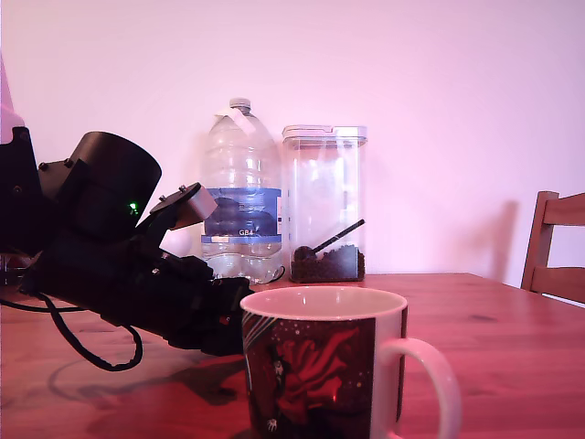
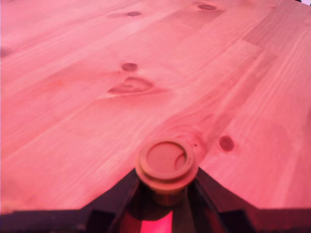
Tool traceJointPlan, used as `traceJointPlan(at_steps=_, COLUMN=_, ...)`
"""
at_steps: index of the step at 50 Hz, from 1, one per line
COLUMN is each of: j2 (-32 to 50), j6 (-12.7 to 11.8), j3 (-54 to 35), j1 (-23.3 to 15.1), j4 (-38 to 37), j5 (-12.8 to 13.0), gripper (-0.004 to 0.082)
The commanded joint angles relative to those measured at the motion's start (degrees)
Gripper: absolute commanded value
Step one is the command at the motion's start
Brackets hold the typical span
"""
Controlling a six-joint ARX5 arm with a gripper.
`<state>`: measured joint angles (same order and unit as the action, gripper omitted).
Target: Pick up the coffee capsules from the table one by one and drop them inside the nearest coffee cup
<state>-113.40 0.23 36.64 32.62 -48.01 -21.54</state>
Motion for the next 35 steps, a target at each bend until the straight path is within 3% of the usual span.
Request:
traceJointPlan(at_steps=1, j2=-1.53, j6=-0.24, j3=-0.52, j1=0.11, j4=0.04, j5=-0.83, gripper=0.0178)
traceJointPlan(at_steps=6, j2=-0.33, j6=-0.26, j3=-0.55, j1=0.00, j4=0.85, j5=-2.08, gripper=0.0124)
traceJointPlan(at_steps=18, j2=3.98, j6=-0.17, j3=-1.44, j1=-0.11, j4=3.65, j5=-5.51, gripper=0.0123)
traceJointPlan(at_steps=35, j2=16.22, j6=2.82, j3=-7.80, j1=-0.09, j4=5.35, j5=-8.09, gripper=0.0123)
